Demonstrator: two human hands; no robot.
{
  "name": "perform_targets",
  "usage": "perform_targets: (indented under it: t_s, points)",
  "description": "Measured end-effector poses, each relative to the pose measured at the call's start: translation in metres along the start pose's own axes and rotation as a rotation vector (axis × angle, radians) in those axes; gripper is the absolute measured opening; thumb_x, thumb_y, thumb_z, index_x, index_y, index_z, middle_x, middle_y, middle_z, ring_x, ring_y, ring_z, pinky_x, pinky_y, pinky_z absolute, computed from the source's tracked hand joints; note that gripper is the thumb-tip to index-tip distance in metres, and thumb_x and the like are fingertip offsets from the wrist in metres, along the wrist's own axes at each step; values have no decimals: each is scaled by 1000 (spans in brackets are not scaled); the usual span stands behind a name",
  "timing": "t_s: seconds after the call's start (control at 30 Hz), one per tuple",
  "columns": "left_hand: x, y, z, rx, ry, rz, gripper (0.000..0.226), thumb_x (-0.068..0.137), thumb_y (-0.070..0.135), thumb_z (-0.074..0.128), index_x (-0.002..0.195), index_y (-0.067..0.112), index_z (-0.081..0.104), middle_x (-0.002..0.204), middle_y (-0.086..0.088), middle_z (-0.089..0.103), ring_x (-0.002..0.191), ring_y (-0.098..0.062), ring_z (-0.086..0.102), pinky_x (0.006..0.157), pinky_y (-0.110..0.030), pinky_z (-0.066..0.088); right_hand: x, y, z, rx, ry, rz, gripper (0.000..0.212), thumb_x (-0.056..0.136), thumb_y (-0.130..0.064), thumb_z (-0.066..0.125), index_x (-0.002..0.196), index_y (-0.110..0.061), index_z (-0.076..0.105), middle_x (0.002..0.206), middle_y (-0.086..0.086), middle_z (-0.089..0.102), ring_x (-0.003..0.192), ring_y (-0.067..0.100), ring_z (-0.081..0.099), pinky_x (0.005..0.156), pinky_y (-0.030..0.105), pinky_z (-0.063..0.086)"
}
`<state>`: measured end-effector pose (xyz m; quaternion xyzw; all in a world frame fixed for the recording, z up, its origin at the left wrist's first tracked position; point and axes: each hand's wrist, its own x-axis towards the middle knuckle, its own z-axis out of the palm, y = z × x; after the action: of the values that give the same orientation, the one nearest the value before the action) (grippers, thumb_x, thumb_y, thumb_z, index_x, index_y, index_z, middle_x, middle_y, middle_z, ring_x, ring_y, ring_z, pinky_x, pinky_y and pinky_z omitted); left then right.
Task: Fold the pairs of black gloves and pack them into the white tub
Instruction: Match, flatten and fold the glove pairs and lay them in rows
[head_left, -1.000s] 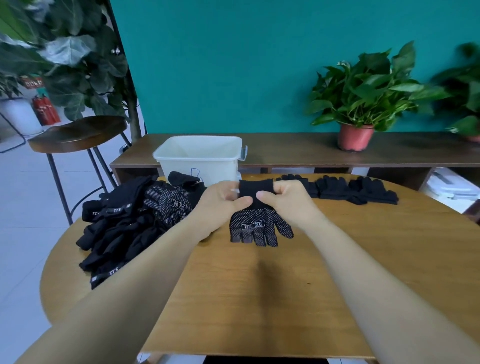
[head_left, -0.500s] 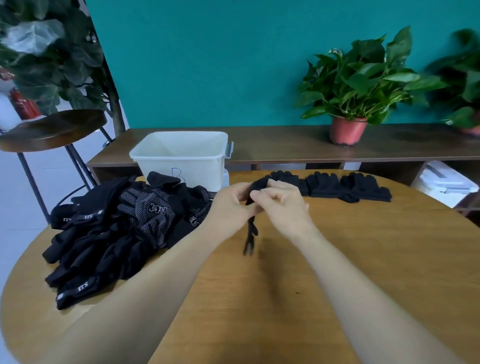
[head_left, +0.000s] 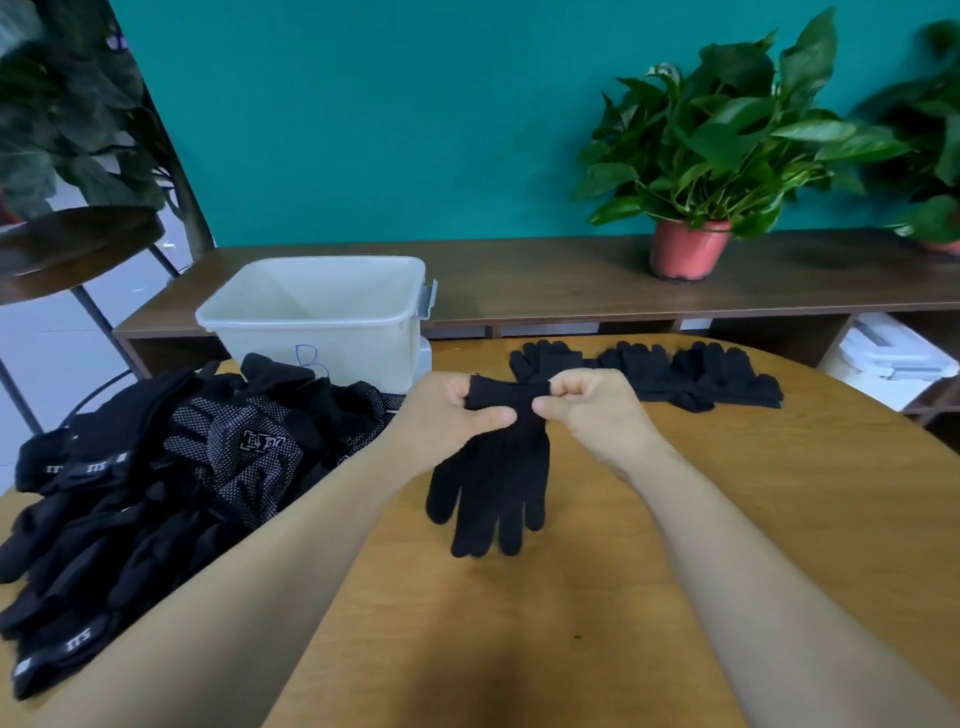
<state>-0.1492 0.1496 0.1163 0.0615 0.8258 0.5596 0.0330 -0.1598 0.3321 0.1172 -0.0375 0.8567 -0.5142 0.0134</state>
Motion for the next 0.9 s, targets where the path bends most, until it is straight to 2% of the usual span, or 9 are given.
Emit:
perform_targets:
  t_s: [0.07, 0.17, 0.3, 0.4, 0.47, 0.53, 0.63, 0.8, 0.9]
  points:
    - [7, 0, -3, -26, -26, -9, 13, 90, 6, 71, 89, 18, 74, 89, 1, 78, 89, -18, 73, 80, -30, 60, 8, 1, -3, 24, 38, -1, 33, 91, -13, 64, 63, -13, 48, 60, 1, 46, 54, 11, 39, 62, 27, 38]
    - [15, 1, -8, 9, 50, 41, 8, 90, 10, 70, 84, 7, 68, 86, -9, 76, 84, -24, 73, 80, -39, 58, 10, 0, -11, 62, 77, -48, 28, 95, -13, 60, 68, -13, 52, 58, -4, 53, 57, 8, 45, 63, 27, 40]
    - [-1, -5, -1, 87, 32, 65, 18, 90, 11, 71, 76, 7, 60, 66, -3, 67, 58, -13, 56, 61, -25, 47, -11, 10, -15, 34, 31, -101, 18, 95, -12, 59, 81, -1, 58, 68, 21, 56, 59, 13, 46, 62, 29, 40]
    - [-32, -26, 12, 148, 0, 84, 31, 90, 5, 68, 67, 23, 57, 55, 19, 60, 51, 4, 49, 56, -10, 36, -44, 30, -8, -5, -52, -86, 13, 95, -12, 60, 85, -4, 61, 55, 0, 53, 44, 4, 39, 51, 24, 34]
    - [-56, -49, 22, 202, -22, 93, 29, 89, 5, 70, 76, 31, 67, 69, 24, 68, 68, 6, 61, 68, -13, 44, -71, 47, 2, -45, -110, -81, 8, 93, -13, 64, 85, -15, 67, 61, -9, 62, 50, 11, 48, 55, 30, 39]
    - [-81, -77, 31, 303, -56, 96, 27, 86, 12, 73, 87, 38, 70, 85, 21, 72, 83, -1, 66, 84, -28, 52, -99, 69, 15, -196, -96, -136, 9, 86, -18, 71, 84, -26, 74, 78, -11, 71, 73, 16, 62, 78, 32, 47]
    - [-115, -107, 42, 475, -71, 164, 36, 79, 10, 72, 99, 40, 69, 94, 16, 73, 90, -7, 66, 85, -38, 53, -135, 99, 33, -413, -56, -302, 15, 74, -30, 71, 86, -33, 78, 89, -11, 74, 91, 10, 66, 97, 33, 38]
    - [-141, -127, 46, 648, -88, 366, 32, 73, 12, 62, 96, 31, 74, 107, 16, 73, 108, -4, 63, 94, -46, 53, -166, 127, 48, -634, -43, -483, 19, 68, -25, 71, 84, -31, 78, 93, -16, 75, 92, 8, 68, 98, 29, 31]
    - [-144, -131, 42, 638, -92, 370, 39, 76, 7, 57, 104, 24, 77, 115, 11, 72, 116, -2, 59, 110, -42, 42, -171, 127, 46, -656, -2, -499, 23, 72, -20, 60, 83, -28, 78, 94, -13, 75, 96, 11, 69, 100, 29, 32]
